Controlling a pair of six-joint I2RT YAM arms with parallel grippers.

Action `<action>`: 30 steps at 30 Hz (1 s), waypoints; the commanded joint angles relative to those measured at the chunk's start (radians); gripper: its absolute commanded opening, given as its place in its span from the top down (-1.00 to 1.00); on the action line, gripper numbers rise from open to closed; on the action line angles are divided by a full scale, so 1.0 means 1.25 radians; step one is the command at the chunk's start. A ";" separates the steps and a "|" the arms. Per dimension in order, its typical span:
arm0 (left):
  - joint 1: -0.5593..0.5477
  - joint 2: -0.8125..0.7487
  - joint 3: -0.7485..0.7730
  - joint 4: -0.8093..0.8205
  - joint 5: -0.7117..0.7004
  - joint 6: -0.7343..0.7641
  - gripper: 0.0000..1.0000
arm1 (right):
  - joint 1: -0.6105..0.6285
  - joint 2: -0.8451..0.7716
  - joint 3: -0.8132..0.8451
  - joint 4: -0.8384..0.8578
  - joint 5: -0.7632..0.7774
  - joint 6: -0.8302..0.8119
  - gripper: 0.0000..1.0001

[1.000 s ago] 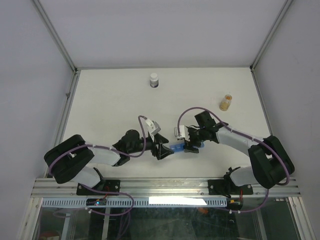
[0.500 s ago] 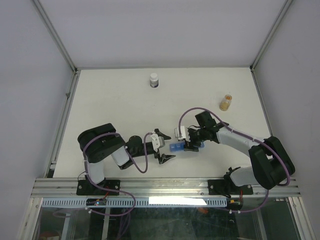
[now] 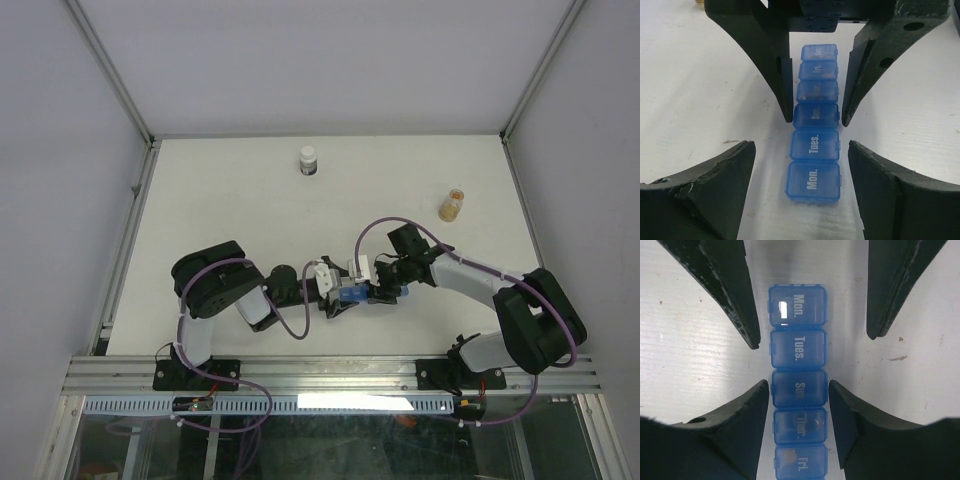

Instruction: Sort the pills into containers

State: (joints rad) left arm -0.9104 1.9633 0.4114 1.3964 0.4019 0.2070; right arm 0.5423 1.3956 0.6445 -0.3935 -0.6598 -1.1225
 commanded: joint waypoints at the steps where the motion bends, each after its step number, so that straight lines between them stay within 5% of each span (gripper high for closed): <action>1: -0.011 0.016 0.025 -0.004 0.026 0.025 -0.49 | 0.006 -0.005 0.002 0.012 -0.014 -0.004 -0.07; 13: -0.020 0.031 0.051 -0.061 0.037 0.043 -0.26 | 0.006 -0.006 0.008 0.008 -0.025 0.007 0.01; 22: -0.022 0.028 0.057 -0.082 0.045 0.043 0.19 | 0.003 0.002 0.028 -0.014 -0.044 0.021 0.21; 30: -0.021 0.027 0.056 -0.093 0.050 0.044 0.28 | -0.027 0.008 0.054 -0.057 -0.097 0.034 0.28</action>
State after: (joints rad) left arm -0.9302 1.9965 0.4664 1.2789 0.4461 0.2306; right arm 0.5236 1.4044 0.6598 -0.4282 -0.6933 -1.1007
